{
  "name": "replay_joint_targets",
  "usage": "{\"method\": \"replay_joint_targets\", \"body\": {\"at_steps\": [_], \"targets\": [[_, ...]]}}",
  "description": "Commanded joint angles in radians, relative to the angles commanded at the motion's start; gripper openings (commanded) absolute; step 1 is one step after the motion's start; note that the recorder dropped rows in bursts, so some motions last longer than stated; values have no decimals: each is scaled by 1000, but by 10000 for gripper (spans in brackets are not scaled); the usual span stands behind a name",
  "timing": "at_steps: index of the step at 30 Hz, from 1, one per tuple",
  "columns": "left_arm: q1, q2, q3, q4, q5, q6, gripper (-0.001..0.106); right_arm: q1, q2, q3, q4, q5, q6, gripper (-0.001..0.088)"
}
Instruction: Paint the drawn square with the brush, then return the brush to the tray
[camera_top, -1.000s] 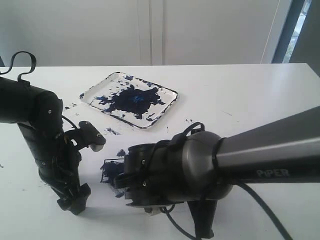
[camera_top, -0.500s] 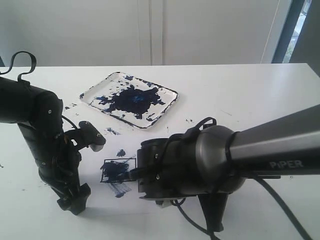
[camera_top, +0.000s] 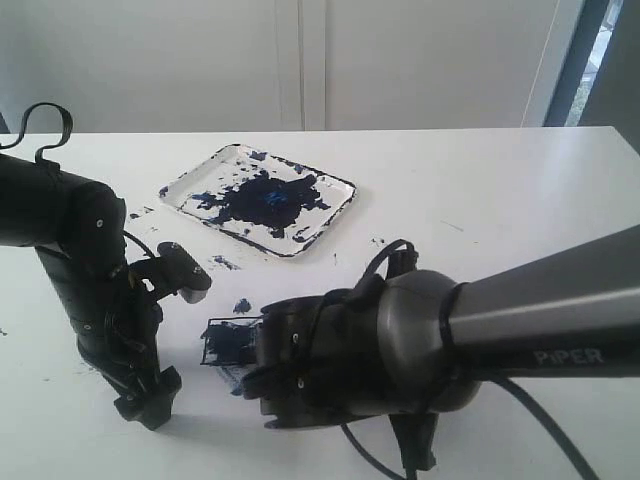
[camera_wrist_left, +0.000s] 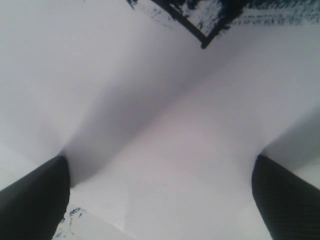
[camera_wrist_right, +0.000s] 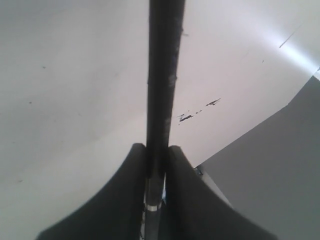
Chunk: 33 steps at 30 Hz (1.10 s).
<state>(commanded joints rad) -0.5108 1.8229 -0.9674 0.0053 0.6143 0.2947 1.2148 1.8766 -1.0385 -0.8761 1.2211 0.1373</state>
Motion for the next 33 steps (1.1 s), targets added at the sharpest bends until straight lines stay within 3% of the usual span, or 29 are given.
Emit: {"method": "replay_joint_targets", "body": {"at_steps": [7, 17, 27, 33], "targets": [[0, 0, 0, 0, 0, 0, 985, 0, -2, 4, -86, 0, 0, 0], [0, 0, 0, -5, -2, -2, 985, -2, -2, 86, -427, 0, 91, 0], [0, 0, 0, -5, -2, -4, 985, -26, -2, 214, -564, 0, 218, 0], [0, 0, 0, -5, -2, -6, 985, -29, -2, 225, -636, 0, 278, 0]]}}
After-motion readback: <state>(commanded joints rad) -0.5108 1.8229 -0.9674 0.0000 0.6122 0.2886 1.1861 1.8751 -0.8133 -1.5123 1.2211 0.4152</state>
